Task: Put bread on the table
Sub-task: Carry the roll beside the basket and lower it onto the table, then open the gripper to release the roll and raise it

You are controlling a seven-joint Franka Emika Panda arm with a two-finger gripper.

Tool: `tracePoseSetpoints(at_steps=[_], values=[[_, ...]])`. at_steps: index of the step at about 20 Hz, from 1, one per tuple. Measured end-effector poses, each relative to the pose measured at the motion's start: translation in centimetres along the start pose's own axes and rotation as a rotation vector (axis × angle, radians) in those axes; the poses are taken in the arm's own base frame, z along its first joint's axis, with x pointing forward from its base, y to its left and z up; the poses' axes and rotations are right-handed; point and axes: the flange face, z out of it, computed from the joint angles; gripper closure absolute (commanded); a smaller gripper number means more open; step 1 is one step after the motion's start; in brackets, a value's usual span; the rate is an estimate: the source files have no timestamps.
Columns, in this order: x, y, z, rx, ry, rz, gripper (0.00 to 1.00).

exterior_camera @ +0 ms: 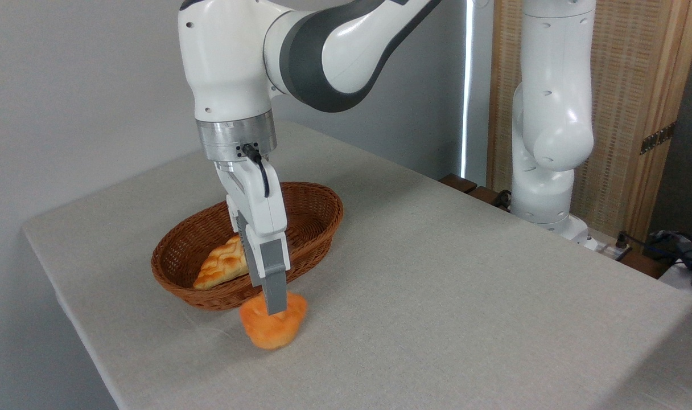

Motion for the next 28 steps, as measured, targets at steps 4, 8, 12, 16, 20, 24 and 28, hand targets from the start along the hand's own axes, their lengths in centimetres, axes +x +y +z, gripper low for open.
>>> tracePoseSetpoints(at_steps=[4,8,12,16,20,24,28], values=[[0.0,0.0,0.0,0.000,0.000,0.000,0.00],[0.0,0.0,0.0,0.000,0.000,0.000,0.00],[-0.8,-0.9,-0.5,0.006,0.012,-0.052,0.00],[-1.3,-2.4,-2.9,-0.002,0.098,-0.147,0.00],[-1.4,-2.7,-5.2,-0.046,0.100,-0.240,0.00],[-2.1,-2.2,-7.6,-0.127,0.033,-0.287,0.00],[-2.8,-2.2,-8.8,-0.164,0.002,-0.345,0.00]])
